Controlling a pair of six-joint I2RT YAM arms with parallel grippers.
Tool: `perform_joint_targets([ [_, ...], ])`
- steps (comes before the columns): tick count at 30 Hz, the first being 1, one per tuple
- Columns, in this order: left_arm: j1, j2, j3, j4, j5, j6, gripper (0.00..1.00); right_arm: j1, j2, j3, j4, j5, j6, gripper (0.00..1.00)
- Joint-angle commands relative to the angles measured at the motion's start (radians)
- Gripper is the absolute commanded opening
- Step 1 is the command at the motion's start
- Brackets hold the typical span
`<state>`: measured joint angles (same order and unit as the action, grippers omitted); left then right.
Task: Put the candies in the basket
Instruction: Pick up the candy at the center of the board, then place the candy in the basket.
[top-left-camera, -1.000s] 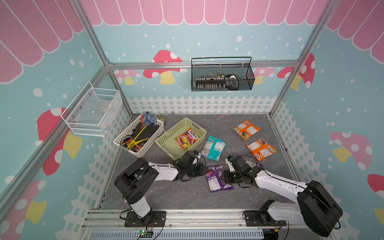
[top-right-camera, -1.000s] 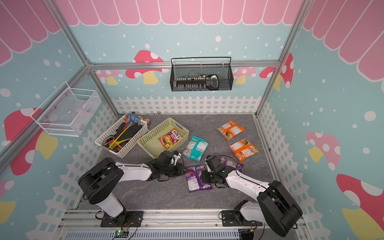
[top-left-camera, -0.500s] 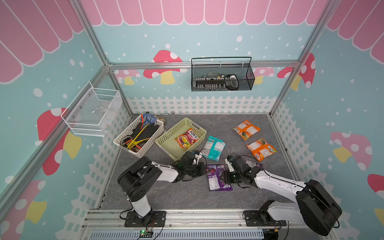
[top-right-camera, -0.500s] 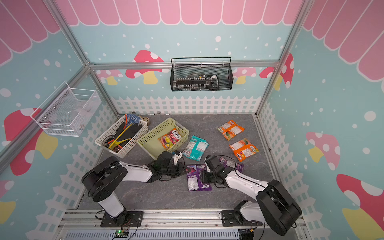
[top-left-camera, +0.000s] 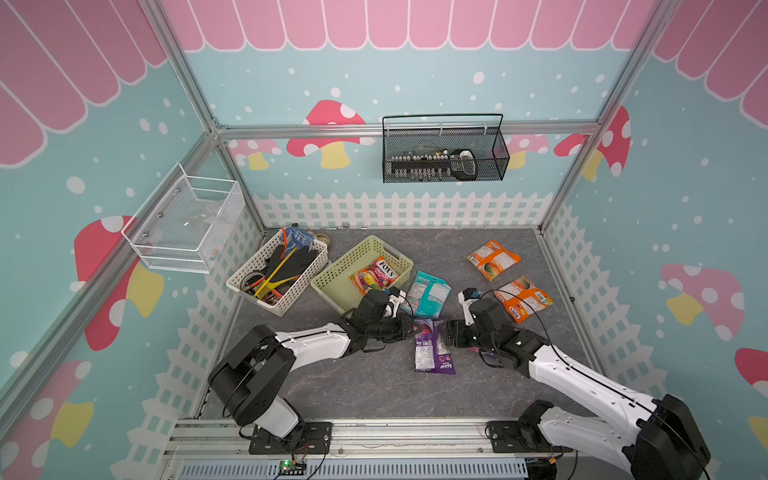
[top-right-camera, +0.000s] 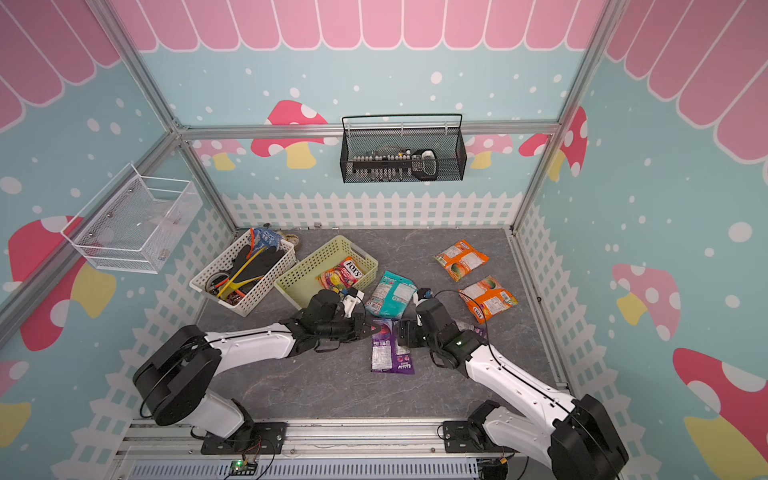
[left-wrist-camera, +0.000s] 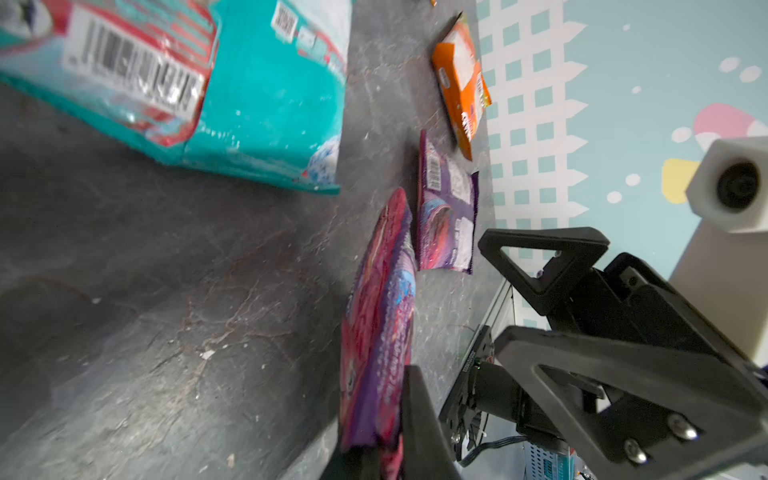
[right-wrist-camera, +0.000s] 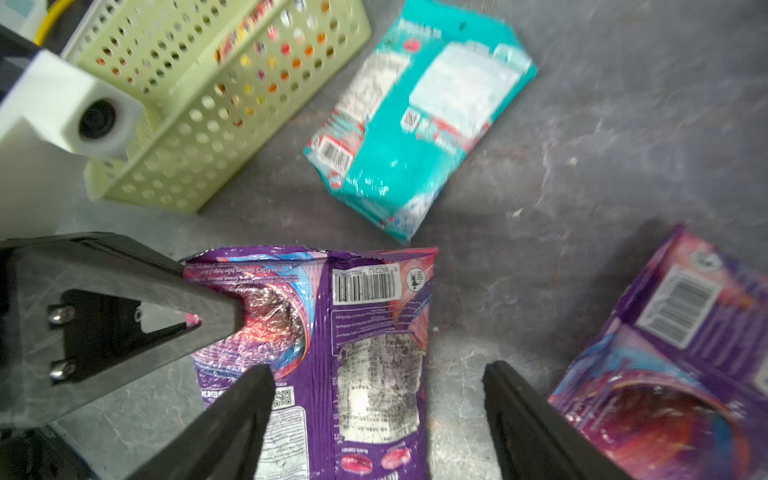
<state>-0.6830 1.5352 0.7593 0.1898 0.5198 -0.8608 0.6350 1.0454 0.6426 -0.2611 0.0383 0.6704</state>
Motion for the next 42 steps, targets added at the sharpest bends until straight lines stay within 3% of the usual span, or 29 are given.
perform_joint_targets([
  [1, 0.049, -0.095, 0.084, -0.153, -0.039, 0.098, 0.00, 0.003, -0.021, 0.037, -0.031, 0.131, -0.042, 0.91],
  [6, 0.165, -0.185, 0.195, -0.303, -0.016, 0.154, 0.00, 0.003, -0.001, 0.067, -0.029, 0.180, -0.057, 0.97],
  [12, 0.339, -0.183, 0.373, -0.460, 0.028, 0.221, 0.00, 0.003, 0.032, 0.071, -0.006, 0.170, -0.049, 0.99],
  [16, 0.457, -0.146, 0.418, -0.461, 0.038, 0.155, 0.00, 0.003, 0.034, 0.068, -0.002, 0.166, -0.045, 0.99],
  [19, 0.506, -0.110, 0.439, -0.453, -0.015, 0.090, 0.00, 0.003, 0.025, 0.065, -0.003, 0.163, -0.045, 0.99],
  [29, 0.513, 0.001, 0.376, -0.183, -0.194, -0.216, 0.00, 0.004, 0.013, 0.055, 0.023, 0.124, -0.038, 0.99],
  [42, 0.432, 0.208, 0.388, 0.145, -0.228, -0.471, 0.00, 0.003, 0.064, 0.055, 0.055, 0.066, -0.038, 0.99],
])
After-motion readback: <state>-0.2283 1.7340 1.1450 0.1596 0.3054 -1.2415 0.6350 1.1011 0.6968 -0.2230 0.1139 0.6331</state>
